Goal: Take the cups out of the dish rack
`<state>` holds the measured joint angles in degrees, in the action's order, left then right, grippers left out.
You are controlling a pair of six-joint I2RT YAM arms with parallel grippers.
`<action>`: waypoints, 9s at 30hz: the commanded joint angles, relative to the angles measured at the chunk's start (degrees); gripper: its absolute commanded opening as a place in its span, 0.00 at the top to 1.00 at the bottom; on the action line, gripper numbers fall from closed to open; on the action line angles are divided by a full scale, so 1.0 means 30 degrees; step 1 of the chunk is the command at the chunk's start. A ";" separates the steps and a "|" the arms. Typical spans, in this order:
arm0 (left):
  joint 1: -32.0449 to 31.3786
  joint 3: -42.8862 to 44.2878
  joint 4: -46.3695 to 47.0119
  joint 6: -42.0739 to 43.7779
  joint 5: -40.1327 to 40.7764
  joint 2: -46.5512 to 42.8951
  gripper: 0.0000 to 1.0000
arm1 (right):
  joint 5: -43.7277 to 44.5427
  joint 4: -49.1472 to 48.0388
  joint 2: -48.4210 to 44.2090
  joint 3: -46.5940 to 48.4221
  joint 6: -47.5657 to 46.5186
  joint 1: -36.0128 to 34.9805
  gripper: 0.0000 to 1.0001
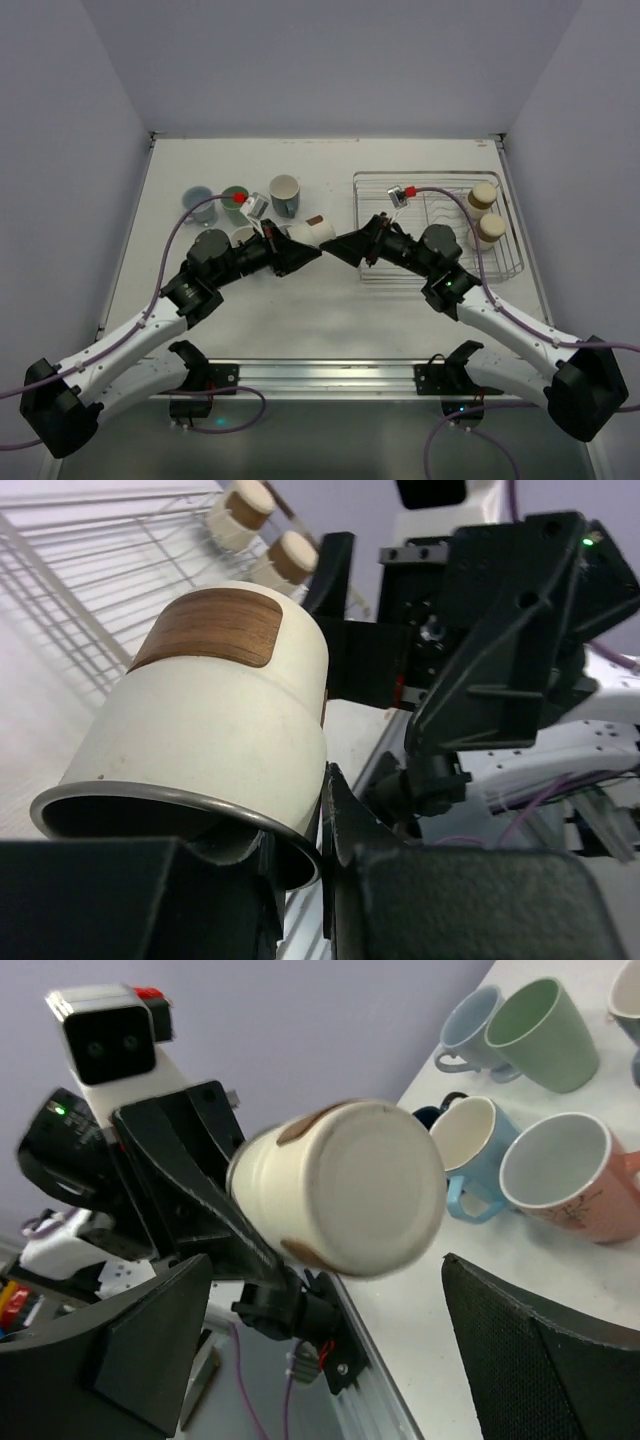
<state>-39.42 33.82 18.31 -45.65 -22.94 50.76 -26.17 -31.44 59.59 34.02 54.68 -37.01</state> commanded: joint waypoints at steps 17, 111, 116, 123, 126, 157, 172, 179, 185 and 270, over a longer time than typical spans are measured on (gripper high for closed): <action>-0.1242 0.5250 -2.3623 0.8889 0.6383 0.4140 1.00 | 0.9574 1.3351 -0.7061 0.1316 -0.8645 0.0063 0.01; -0.3384 0.3899 -1.1437 0.9827 0.8763 -0.4384 0.00 | 1.4702 1.0275 -0.4623 0.0761 -0.7005 1.3253 0.60; -0.3442 0.4195 -0.9885 0.8337 0.6508 -0.2919 0.00 | 0.8483 1.0130 -0.7556 -0.0088 -0.4817 1.2485 0.62; -0.3413 0.3463 -0.3919 0.4878 0.3929 -0.0253 0.01 | 0.1874 0.5859 -0.8205 -0.1173 -0.0884 0.8563 0.63; -0.3384 0.3345 -0.2125 0.3588 0.3634 0.0713 0.03 | -0.0118 0.2235 -0.7824 -0.1612 0.0433 0.7214 0.64; -0.3413 0.9128 -1.6248 0.6277 0.8167 0.0245 1.00 | -0.0801 0.1621 -0.3339 -0.2523 -0.0925 0.2202 0.01; -0.3589 1.1489 -2.6903 0.7276 0.8555 0.4552 1.00 | 0.5091 0.9894 -0.6564 -0.1437 -0.6565 0.2202 0.01; -0.4525 1.1548 -2.6551 0.7569 0.8934 0.6398 1.00 | 0.5209 0.9660 -0.6388 -0.1935 -0.6594 0.2231 0.01; -0.5286 1.1431 -2.6844 0.7599 0.9842 0.7424 1.00 | 0.5326 0.9426 -0.6241 -0.2141 -0.6623 0.2231 0.01; -0.5553 0.3081 -1.2869 1.1291 1.1806 -0.6522 0.00 | 1.6782 1.4610 1.4646 1.4204 -0.9612 1.5092 0.16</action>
<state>-56.62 43.24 -23.24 -13.04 11.33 30.37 24.40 11.07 102.37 73.19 26.92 7.94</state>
